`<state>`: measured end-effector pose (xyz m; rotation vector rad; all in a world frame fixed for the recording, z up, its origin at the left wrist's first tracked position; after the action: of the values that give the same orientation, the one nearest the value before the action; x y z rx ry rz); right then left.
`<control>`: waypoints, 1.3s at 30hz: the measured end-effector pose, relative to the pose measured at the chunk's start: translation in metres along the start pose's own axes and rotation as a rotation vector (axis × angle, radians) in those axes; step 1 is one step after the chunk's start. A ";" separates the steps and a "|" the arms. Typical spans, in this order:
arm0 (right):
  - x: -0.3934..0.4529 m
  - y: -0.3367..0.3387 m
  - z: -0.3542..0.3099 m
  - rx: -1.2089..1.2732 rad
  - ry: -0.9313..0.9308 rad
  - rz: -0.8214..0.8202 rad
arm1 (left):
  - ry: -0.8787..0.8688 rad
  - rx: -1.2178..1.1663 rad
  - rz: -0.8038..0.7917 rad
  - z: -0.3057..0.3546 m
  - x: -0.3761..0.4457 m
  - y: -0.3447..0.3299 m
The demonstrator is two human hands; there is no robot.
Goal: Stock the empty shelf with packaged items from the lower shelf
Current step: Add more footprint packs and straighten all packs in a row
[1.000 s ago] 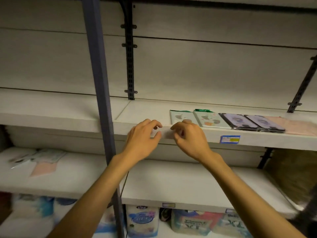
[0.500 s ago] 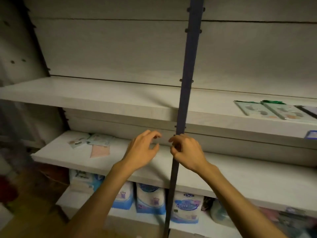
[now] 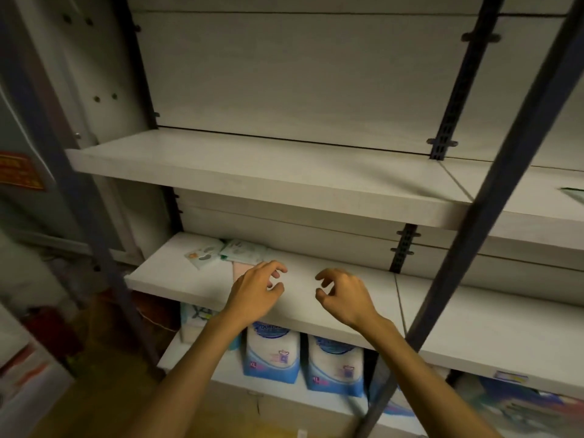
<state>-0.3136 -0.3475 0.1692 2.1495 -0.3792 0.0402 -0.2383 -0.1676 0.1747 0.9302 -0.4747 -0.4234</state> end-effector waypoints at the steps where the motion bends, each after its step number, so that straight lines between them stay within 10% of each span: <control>1: 0.007 -0.010 -0.003 -0.003 -0.005 -0.010 | 0.014 0.002 -0.009 -0.013 0.005 0.001; 21: 0.160 -0.154 0.003 -0.009 -0.229 -0.107 | 0.468 0.052 -0.201 -0.239 0.123 -0.046; 31: 0.221 -0.208 0.001 0.009 -0.319 -0.097 | 0.875 -0.486 -0.148 -0.379 0.203 -0.149; 39: 0.230 -0.236 0.024 0.024 -0.412 -0.036 | 0.980 -0.359 -0.202 -0.383 0.233 -0.165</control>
<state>-0.0305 -0.3008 0.0055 2.1825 -0.5776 -0.4265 0.1426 -0.1296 -0.1104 0.7286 0.5771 -0.1806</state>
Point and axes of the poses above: each hand's wrist, its own x-axis towards the middle knuckle, its own y-axis out of the back of the hand, z = x × y, the point moved 7 cm from there along x, towards the middle knuckle, and after that the axes turned 7 degrees about x, right-handed, at the moved point
